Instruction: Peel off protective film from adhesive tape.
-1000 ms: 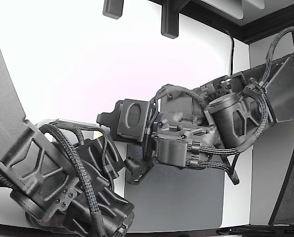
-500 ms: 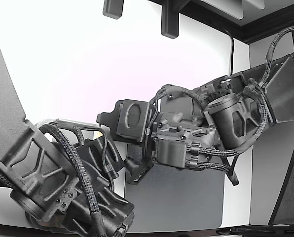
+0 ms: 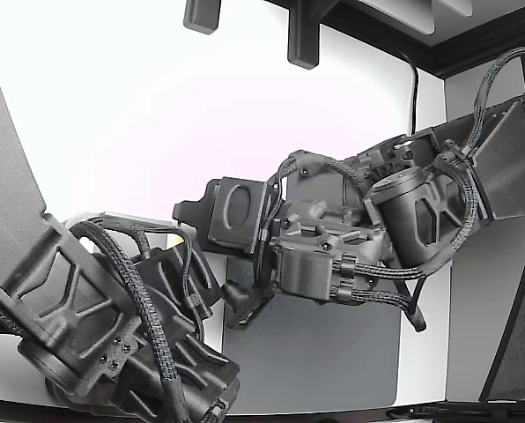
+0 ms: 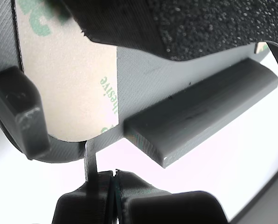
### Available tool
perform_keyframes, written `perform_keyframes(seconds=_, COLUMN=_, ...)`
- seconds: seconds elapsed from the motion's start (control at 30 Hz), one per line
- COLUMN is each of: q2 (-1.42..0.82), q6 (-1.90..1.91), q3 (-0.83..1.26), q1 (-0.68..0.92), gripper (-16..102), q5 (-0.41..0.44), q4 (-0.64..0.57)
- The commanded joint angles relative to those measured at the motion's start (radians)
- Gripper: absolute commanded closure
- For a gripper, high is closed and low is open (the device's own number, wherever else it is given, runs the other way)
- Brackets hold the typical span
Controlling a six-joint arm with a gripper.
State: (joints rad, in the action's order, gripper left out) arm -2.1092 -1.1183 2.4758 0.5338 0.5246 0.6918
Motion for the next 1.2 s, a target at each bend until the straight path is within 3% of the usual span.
perform_keyframes(seconds=0.0, q2=-0.012, q6=0.003, q3=-0.035, q1=-0.005, gripper=97, q5=0.002, q4=-0.003)
perform_keyframes(seconds=1.17, q2=-0.017, q6=0.032, q3=-0.048, q1=0.018, gripper=97, q5=-0.006, q4=0.018)
